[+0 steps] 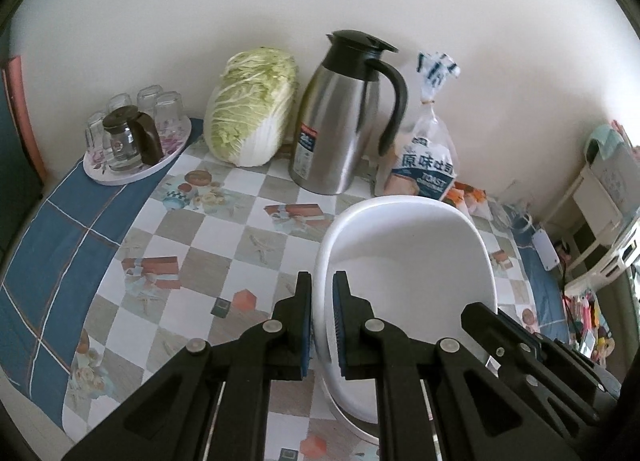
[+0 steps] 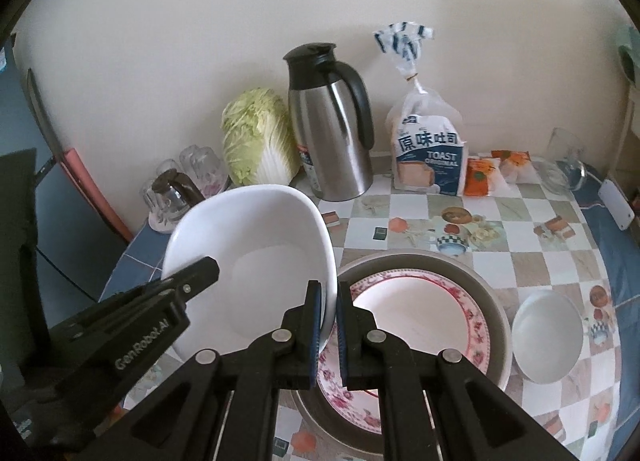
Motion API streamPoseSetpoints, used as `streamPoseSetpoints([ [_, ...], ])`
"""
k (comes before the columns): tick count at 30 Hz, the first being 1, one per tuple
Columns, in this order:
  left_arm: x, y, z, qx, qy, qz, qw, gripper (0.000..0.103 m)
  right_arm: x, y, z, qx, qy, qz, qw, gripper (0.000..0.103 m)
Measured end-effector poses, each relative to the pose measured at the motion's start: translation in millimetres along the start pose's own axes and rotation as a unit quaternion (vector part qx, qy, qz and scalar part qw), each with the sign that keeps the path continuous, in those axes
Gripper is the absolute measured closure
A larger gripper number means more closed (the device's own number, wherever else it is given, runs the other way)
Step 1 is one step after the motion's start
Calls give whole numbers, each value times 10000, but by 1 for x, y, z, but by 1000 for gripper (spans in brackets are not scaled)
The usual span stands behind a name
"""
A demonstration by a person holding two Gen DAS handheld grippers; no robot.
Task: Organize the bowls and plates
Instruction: 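Lift the white square bowl and carry it over the basin with both tools, then lower the white square bowl into the red-rimmed bowl with both tools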
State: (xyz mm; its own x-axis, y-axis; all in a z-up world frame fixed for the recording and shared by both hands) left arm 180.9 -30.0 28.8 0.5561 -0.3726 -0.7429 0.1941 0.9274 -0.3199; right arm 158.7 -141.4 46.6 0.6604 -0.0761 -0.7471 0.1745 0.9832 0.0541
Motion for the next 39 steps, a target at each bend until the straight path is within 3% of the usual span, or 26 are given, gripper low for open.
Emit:
streamPoseSetpoints([
  [14,-5,-50,-13,333,-45,-88,9994,93,-25,-46,-8,378,-241,-30,9990,95],
  [39,17,-118,-37,757,281,-323,9962,92,-42,-120,-26,983,-141,-152,9949,95],
])
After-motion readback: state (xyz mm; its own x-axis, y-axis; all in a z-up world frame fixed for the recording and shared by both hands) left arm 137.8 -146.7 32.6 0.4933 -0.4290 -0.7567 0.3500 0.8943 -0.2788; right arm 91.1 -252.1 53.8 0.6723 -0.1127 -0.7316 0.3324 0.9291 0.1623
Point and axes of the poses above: each gripper's, at about its wrist camera, not at the fingertips, and x roughly the way its jaws point, y to its left, z to its top, the point moved 6 cm from there along x, roughly the way its jaws point, and after that the axes turned 7 degrees about -x, right-handed, at the moved point
